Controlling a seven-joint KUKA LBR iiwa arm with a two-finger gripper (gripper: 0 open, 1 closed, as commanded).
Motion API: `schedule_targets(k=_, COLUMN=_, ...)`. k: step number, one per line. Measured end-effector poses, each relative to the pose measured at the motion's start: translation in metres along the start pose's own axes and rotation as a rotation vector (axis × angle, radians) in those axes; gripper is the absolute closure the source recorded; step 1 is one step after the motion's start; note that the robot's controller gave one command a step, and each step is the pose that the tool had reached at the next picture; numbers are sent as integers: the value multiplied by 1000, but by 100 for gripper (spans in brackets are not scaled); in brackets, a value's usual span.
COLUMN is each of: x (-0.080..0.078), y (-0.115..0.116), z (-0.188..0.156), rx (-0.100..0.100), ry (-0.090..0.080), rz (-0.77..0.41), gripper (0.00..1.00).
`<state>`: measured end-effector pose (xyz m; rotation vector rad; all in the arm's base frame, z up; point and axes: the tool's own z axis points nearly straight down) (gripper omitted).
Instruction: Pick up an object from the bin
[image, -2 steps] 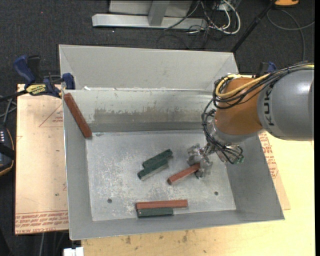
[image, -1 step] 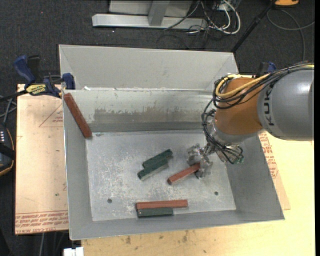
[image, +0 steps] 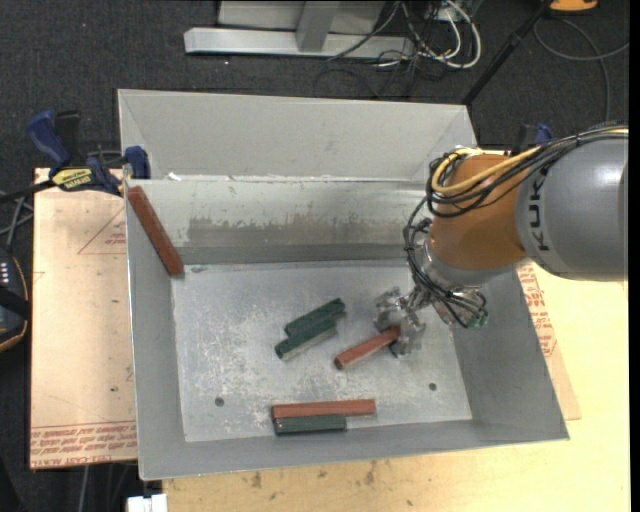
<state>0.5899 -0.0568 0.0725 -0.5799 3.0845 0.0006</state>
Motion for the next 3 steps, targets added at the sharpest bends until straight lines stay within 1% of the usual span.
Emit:
schedule_targets(k=1, x=1, y=1, z=-10, rx=-3, ry=6, rz=-1, gripper=100)
schedule_targets(k=2, x=2, y=2, z=-33, rx=-4, ry=8, rz=-1, gripper=100)
schedule_targets(k=3, x=0, y=1, z=-52, rx=0, ry=0, rz=0, gripper=100)
